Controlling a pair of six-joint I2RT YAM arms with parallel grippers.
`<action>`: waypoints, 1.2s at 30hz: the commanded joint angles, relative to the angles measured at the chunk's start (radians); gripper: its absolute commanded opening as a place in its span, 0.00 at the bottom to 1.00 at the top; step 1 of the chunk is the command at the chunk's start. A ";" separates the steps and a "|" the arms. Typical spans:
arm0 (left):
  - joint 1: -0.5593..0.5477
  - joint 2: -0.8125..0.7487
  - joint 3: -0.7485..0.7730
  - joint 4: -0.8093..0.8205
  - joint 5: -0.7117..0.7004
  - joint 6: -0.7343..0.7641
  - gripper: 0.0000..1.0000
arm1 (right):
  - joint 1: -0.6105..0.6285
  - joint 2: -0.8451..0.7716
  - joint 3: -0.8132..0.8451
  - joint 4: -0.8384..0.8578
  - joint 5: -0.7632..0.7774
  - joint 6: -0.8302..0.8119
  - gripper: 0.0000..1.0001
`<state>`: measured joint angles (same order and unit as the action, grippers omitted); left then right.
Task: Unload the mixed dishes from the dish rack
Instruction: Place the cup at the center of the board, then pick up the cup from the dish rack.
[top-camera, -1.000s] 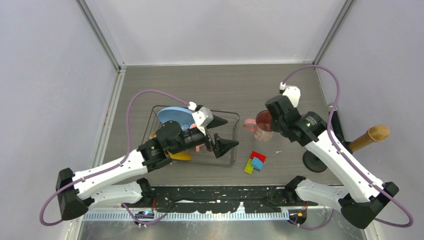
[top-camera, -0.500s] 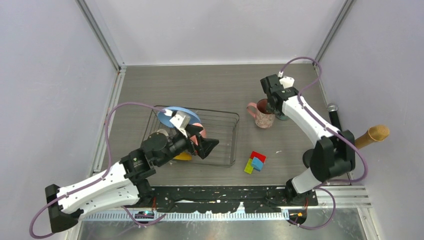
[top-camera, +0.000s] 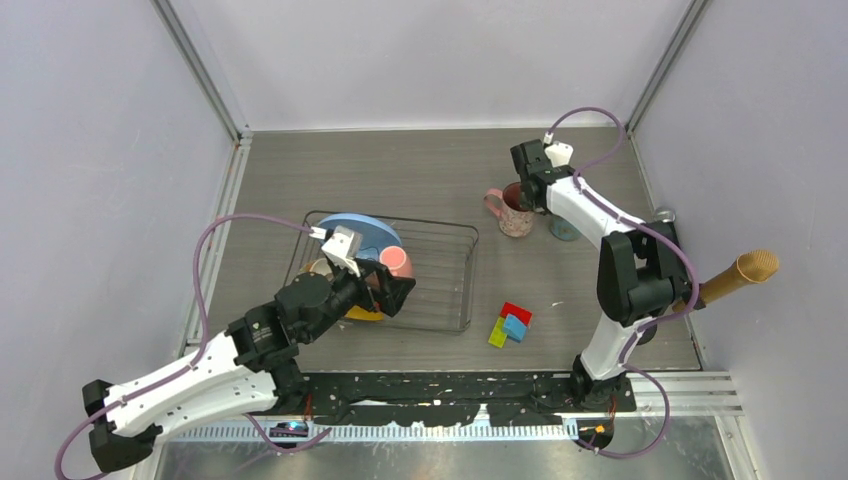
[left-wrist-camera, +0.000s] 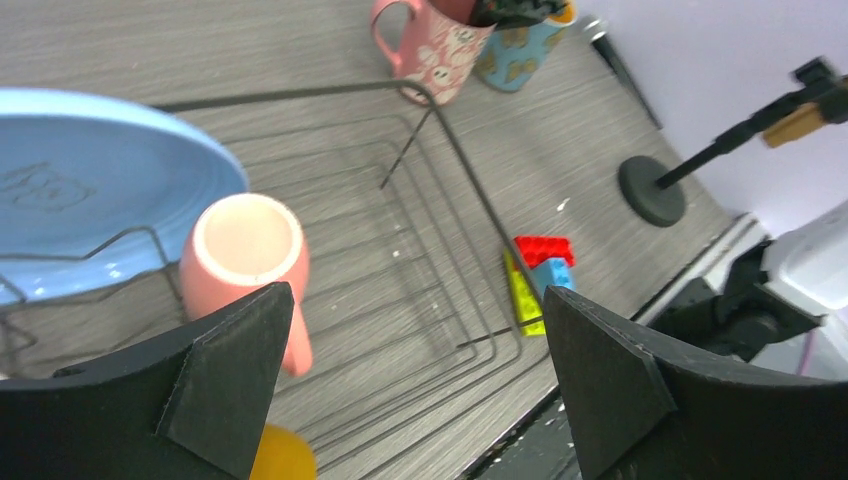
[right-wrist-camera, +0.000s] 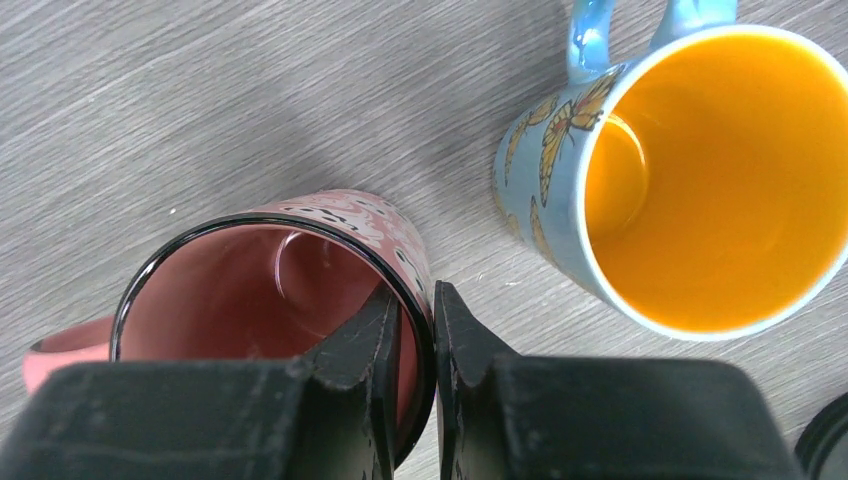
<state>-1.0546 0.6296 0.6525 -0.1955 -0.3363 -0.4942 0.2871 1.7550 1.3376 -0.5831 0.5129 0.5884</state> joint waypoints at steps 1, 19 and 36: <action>-0.001 0.021 0.054 -0.086 -0.104 -0.039 1.00 | -0.015 0.006 0.062 0.125 0.044 -0.015 0.04; -0.002 0.132 0.109 -0.105 -0.116 -0.080 1.00 | -0.026 -0.047 0.091 0.075 0.000 -0.044 0.72; -0.001 0.358 0.309 -0.376 -0.194 -0.201 1.00 | -0.026 -0.447 -0.113 0.092 -0.198 -0.084 0.99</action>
<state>-1.0546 0.9302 0.8841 -0.4412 -0.4683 -0.6277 0.2657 1.4010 1.2934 -0.5201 0.3904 0.5148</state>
